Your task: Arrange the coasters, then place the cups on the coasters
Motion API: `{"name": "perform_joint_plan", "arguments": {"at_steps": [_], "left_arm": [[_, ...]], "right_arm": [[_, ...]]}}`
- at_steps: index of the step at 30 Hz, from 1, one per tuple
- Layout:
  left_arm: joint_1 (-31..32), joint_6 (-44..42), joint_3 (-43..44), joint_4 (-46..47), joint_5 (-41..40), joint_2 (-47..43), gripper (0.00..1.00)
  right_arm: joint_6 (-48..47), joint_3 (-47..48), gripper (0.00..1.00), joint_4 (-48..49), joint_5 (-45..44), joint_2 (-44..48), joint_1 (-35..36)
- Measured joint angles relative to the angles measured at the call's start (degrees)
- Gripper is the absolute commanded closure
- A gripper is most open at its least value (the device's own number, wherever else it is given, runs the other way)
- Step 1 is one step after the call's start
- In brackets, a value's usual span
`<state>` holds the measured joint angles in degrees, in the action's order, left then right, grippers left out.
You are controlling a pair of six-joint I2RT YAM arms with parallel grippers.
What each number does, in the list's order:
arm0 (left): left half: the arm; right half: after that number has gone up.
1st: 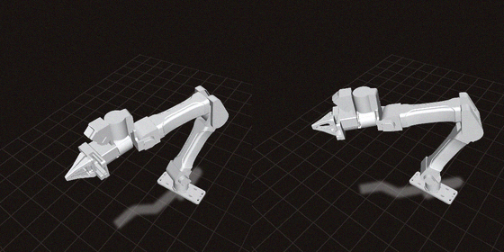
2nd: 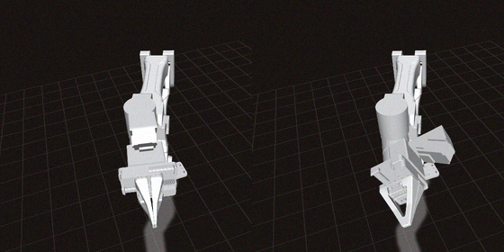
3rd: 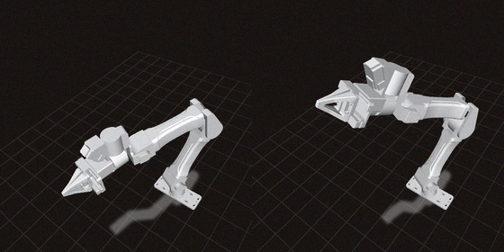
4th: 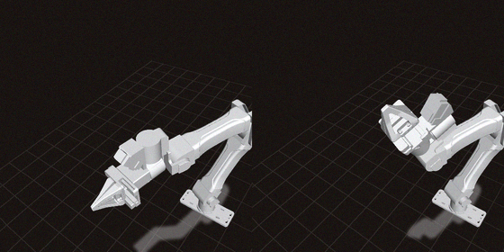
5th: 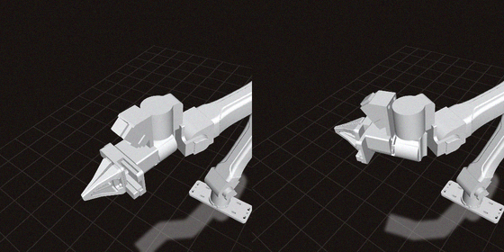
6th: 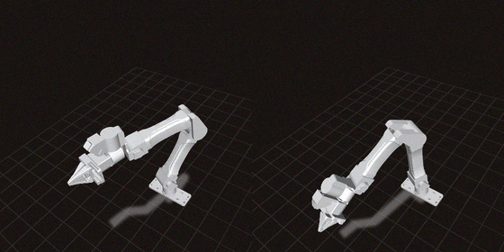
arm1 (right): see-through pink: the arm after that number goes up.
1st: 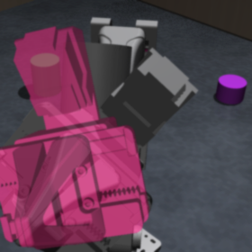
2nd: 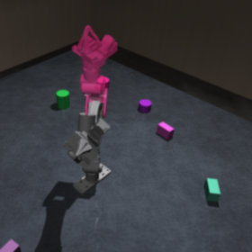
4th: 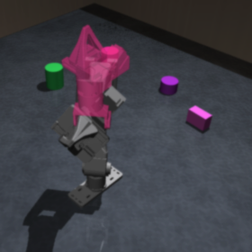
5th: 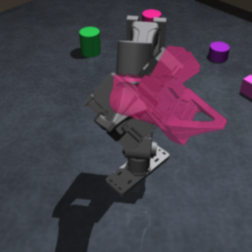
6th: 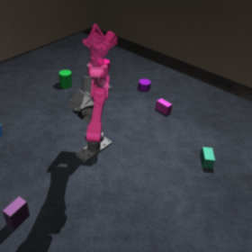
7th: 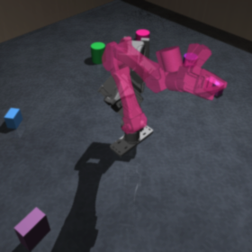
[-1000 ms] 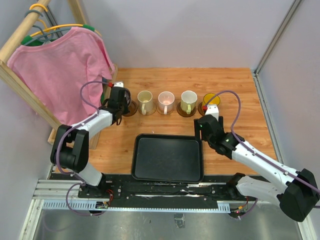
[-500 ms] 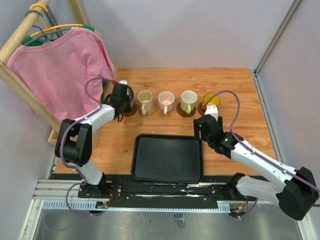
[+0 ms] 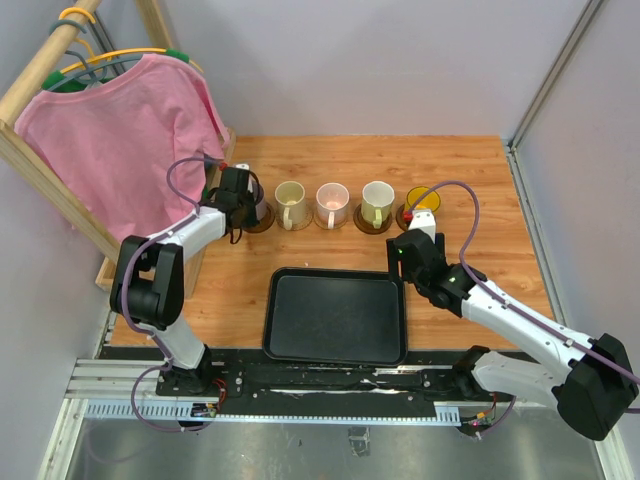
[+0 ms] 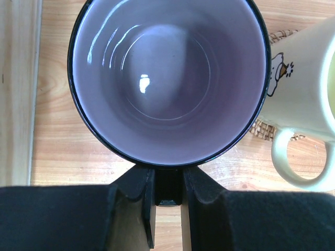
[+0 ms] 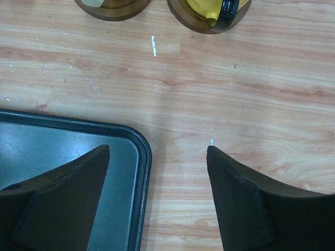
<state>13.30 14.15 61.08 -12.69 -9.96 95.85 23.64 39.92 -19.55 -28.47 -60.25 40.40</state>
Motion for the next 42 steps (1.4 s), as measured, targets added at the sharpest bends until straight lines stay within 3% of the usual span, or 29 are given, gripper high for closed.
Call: {"name": "perform_joint_plan", "arguments": {"at_steps": [42], "left_arm": [[-0.74, 0.44, 0.00, -1.01, 3.02, 1.09, 0.99]], "right_arm": [[0.22, 0.66, 0.24, 0.02, 1.53, -1.86, 0.00]]}}
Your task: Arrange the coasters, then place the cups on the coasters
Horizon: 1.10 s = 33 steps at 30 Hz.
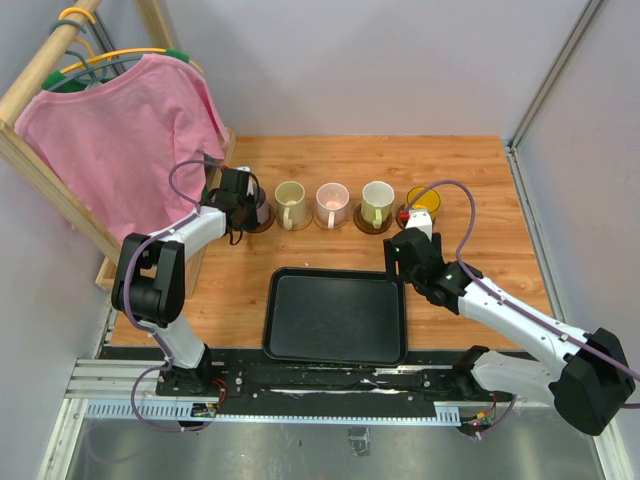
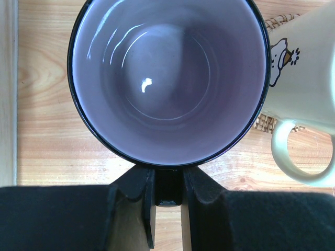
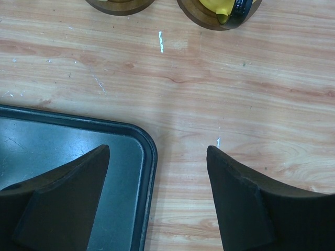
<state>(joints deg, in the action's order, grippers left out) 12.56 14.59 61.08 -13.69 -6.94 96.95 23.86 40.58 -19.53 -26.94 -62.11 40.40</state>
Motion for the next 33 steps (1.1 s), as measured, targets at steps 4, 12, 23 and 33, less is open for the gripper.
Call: {"name": "perform_joint_plan", "arguments": {"at_steps": [4, 12, 23, 33], "left_arm": [[0.00, 0.00, 0.00, 0.02, -0.02, 0.09, 0.91], [0.00, -0.11, 0.00, 0.09, -0.02, 0.09, 0.54], [0.07, -0.31, 0.00, 0.00, -0.11, 0.09, 0.24], [0.33, -0.24, 0.00, -1.46, -1.51, -3.32, 0.21]], "right_arm": [[0.00, 0.00, 0.24, 0.00, 0.00, -0.02, 0.00], [0.04, 0.00, 0.24, 0.00, 0.02, -0.02, 0.00], [0.11, 0.00, 0.24, 0.00, 0.22, -0.02, 0.00], [0.31, 0.00, 0.24, 0.00, 0.37, 0.00, 0.00]]}}
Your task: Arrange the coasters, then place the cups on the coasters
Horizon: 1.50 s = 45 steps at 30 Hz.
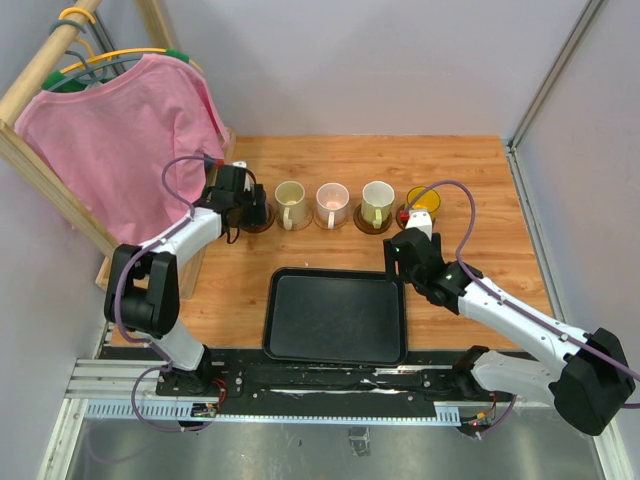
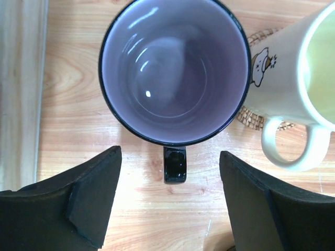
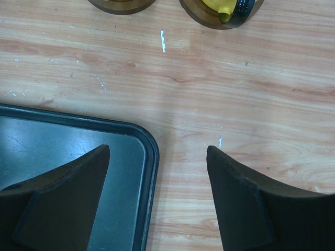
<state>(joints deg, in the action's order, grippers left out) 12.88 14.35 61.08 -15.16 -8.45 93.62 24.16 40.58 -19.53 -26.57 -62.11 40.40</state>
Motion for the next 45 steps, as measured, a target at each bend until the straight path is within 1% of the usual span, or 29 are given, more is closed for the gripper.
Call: {"name": "perform_joint_plan", "arguments": {"at_steps": [5, 23, 45], "left_arm": [[0.00, -0.02, 0.00, -0.15, -0.85, -2.21, 0.21], [0.00, 0.46, -3.37, -1.25, -6.38, -2.21, 0.20], [0.00, 1.14, -3.76, -1.31, -8.87, -2.43, 0.20]], "right_arm": [[0.13, 0.00, 0.24, 0.00, 0.02, 0.00, 0.00], [0.90, 0.00, 0.24, 0.00, 0.63, -0.04, 0.00], [1.11, 0.00, 0.24, 0.02, 0.66, -0.44, 0.00]]}}
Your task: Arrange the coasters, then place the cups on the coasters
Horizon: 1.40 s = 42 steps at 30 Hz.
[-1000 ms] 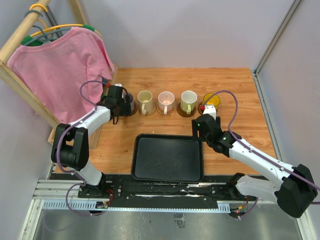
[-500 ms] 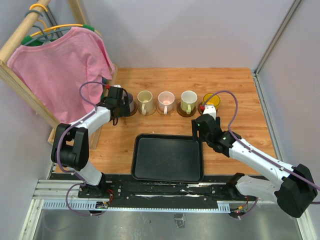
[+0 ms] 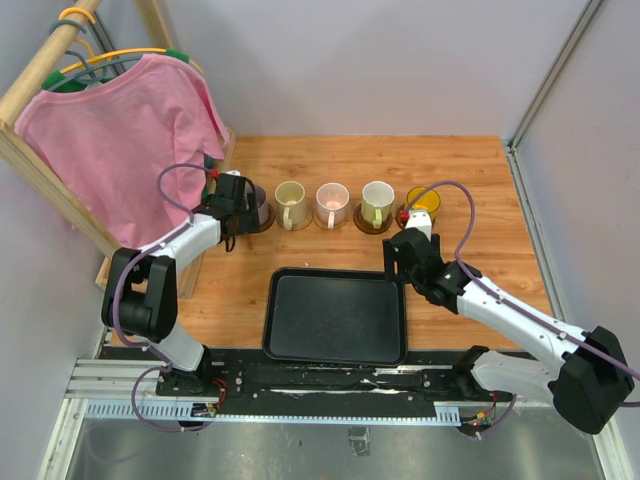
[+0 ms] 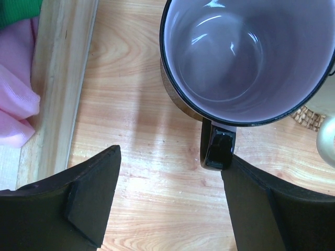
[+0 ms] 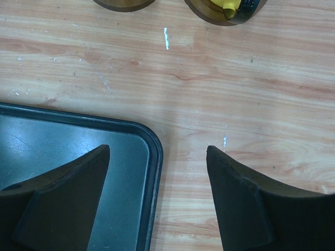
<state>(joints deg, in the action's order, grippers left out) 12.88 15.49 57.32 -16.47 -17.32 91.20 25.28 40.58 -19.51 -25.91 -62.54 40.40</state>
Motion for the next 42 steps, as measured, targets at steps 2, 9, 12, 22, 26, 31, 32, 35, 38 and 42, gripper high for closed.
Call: {"name": "perform_joint_plan", "arguments": {"at_steps": [2, 9, 12, 22, 26, 31, 32, 35, 38, 42], "left_arm": [[0.00, 0.02, -0.24, -0.04, 0.26, -0.52, 0.19], [0.00, 0.39, -1.22, -0.42, 2.91, -6.29, 0.19], [0.02, 0.72, -2.78, -0.35, 4.35, -10.58, 0.19], [4.94, 4.04, -13.68, 2.69, 8.52, -19.63, 0.20], [8.26, 5.46, -16.87, 5.62, 9.84, -19.56, 0.20], [11.30, 6.62, -17.79, 11.08, 11.17, -17.51, 0.20], [11.85, 6.71, -17.81, 12.35, 11.34, -16.79, 0.20], [13.07, 6.95, -17.81, 15.45, 11.91, -14.71, 0.20], [13.62, 7.10, -17.79, 17.75, 12.07, -12.02, 0.20], [14.29, 7.17, -17.79, 19.54, 11.89, -8.61, 0.20]], "right_arm": [[0.00, 0.00, 0.26, 0.02, 0.00, -0.17, 0.00], [0.00, 0.00, 0.34, 0.28, 0.02, -2.14, 0.00], [-0.02, 0.02, 0.39, 0.52, 0.26, -2.80, 0.00], [-1.03, 2.43, 0.52, 3.69, 5.29, -9.18, 0.00], [-0.85, 3.17, 0.52, 3.82, 6.51, -10.71, 0.00], [0.17, 2.93, 0.52, 3.76, 6.27, -9.49, 0.00], [0.31, 2.82, 0.52, 3.69, 6.16, -9.05, 0.00], [1.03, 1.73, 0.52, 3.32, 5.25, -6.80, 0.00], [1.99, 0.33, 0.50, 2.47, 4.13, -4.72, 0.00], [3.41, -1.55, 0.46, 1.18, 1.70, -2.14, 0.00]]}}
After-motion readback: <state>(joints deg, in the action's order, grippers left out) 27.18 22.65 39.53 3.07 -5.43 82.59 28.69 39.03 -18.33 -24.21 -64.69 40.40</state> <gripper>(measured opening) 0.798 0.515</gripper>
